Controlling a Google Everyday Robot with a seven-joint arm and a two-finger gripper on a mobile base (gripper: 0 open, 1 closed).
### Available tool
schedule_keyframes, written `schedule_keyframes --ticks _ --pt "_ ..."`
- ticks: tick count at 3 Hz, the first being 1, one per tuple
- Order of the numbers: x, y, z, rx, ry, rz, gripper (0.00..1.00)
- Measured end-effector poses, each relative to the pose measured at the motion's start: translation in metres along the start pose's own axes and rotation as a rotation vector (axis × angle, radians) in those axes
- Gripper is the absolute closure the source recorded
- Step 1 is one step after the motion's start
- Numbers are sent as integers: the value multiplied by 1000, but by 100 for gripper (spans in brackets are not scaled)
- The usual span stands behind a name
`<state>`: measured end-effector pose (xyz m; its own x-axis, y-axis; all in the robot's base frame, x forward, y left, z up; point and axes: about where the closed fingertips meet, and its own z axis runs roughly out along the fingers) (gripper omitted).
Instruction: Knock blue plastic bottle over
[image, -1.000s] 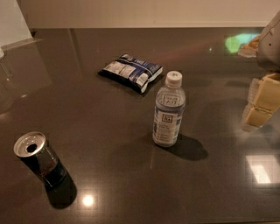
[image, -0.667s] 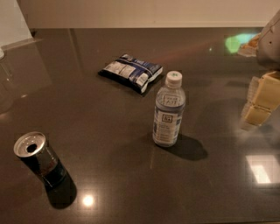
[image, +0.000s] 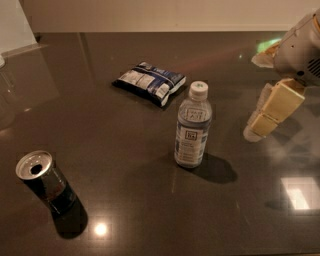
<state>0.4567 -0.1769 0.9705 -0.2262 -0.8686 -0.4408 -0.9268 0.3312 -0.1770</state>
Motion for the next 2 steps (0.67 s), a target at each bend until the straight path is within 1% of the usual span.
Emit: schedule_keyframes --ticks 1,2 --pt "-23 15 14 -64 -124 5 0" --pt "-43 35 27 -117 -222 -1 0"
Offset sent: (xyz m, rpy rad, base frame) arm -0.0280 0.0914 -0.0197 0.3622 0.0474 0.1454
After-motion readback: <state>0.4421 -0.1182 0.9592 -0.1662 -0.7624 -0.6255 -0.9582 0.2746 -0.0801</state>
